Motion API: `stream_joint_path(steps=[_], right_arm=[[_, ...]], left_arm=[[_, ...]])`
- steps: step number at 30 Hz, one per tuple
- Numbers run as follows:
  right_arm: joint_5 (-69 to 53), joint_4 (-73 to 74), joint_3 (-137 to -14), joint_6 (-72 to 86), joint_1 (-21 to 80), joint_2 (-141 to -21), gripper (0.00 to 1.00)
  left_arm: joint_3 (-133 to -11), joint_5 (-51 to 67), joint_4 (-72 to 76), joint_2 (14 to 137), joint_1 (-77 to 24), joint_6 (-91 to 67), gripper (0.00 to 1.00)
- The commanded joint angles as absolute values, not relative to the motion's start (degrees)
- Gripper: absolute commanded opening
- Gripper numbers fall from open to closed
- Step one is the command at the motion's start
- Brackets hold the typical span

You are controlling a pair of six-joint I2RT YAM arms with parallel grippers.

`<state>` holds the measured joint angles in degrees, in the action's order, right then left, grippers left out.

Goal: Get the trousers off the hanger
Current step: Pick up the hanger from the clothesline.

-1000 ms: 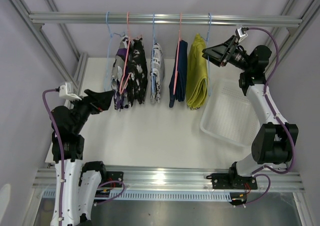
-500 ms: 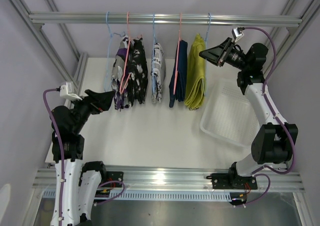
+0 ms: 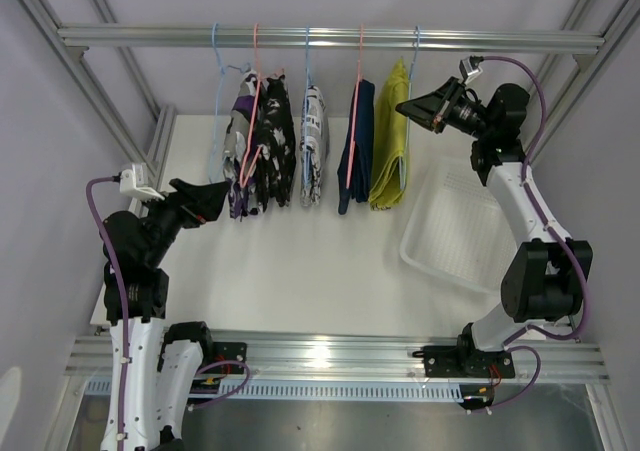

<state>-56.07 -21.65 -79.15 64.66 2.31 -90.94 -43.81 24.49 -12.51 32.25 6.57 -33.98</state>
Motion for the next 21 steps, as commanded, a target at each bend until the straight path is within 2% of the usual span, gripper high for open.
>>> stream_joint_path(steps=[1,11,21], right_arm=[[-57.3,-24.4,-85.2,61.4,3.1,-89.0,0.0],[-53.1,-16.6,-93.4,56.0,3.5,-86.1,0.0],[-48.4,-21.9,-94.3,60.4,3.2,-84.8,0.0]], left_arm=[[-43.7,25.8,-11.0,32.3,7.2,-33.0,0.99],[-43.6,25.8,-11.0,32.2,7.2,-33.0,0.99],[-43.8,25.8,-11.1,32.0,7.2,-32.5,1.0]])
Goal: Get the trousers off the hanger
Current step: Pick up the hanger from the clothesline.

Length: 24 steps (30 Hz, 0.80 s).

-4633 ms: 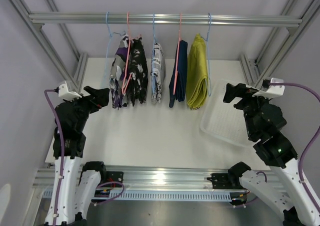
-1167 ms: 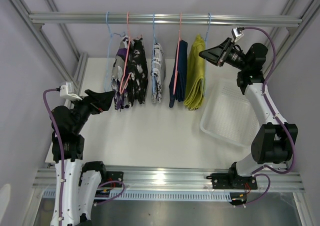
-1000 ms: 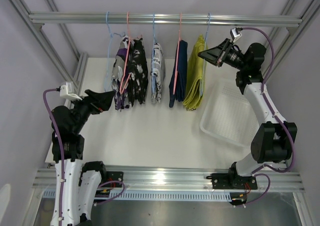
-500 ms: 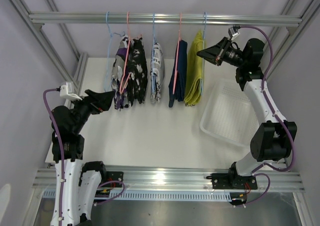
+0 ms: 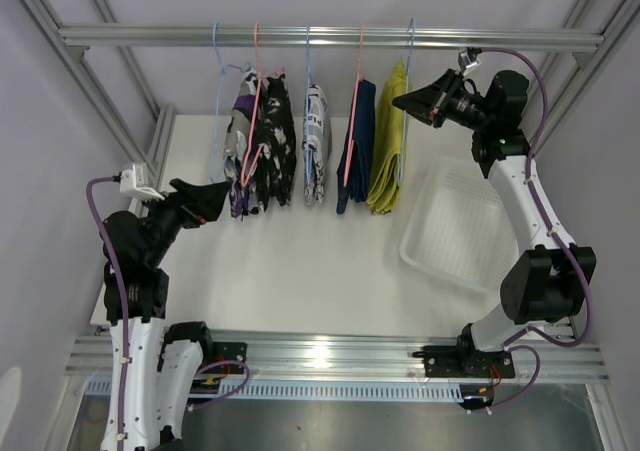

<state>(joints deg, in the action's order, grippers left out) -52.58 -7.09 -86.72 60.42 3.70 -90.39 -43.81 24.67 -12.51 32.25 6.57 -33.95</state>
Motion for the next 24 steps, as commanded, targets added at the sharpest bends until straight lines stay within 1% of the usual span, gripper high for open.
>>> stream_joint_path(steps=[1,11,24], right_arm=[[-48.0,-21.7,-94.7,60.3,3.2,-84.8,0.0],[-47.6,-21.2,-99.7,61.4,2.6,-85.1,0.0],[-47.9,-19.3,-108.0,61.7,1.2,-88.9,0.0]], left_arm=[[-43.9,26.1,-11.0,32.1,7.3,-32.5,0.99],[-43.8,25.9,-11.1,31.9,7.1,-32.0,1.0],[-43.9,25.7,-11.2,32.1,7.0,-31.8,0.99]])
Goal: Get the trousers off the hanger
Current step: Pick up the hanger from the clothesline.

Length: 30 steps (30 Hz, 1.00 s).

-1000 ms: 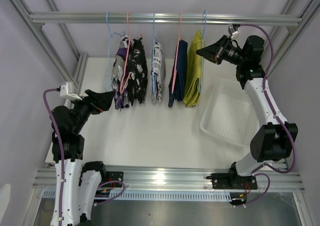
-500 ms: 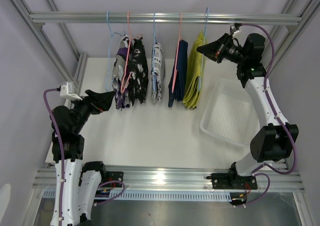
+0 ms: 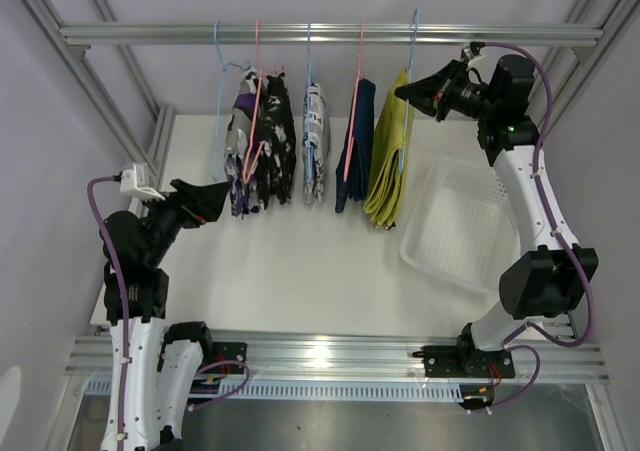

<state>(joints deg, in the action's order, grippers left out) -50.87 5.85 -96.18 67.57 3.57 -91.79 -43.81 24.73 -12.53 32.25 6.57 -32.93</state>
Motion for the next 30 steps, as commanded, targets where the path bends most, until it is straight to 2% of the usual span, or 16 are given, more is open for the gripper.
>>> stream_joint_path(steps=[1,11,19,30], right_arm=[[-48.0,-19.3,-108.3,61.6,1.1,-89.3,0.0],[-48.5,-20.6,-110.0,61.7,0.9,-93.2,0.0],[-49.1,-21.7,-104.6,60.2,1.0,-88.4,0.0],[-47.6,-23.2,-84.4,55.5,1.9,-77.5,0.0]], left_arm=[[-43.9,25.6,-11.3,32.2,7.0,-31.8,1.0],[-43.9,25.3,-11.5,32.3,7.0,-31.7,0.99],[-44.0,25.5,-11.5,32.4,7.0,-31.7,0.99],[-43.9,25.6,-11.5,32.4,6.9,-31.7,0.99]])
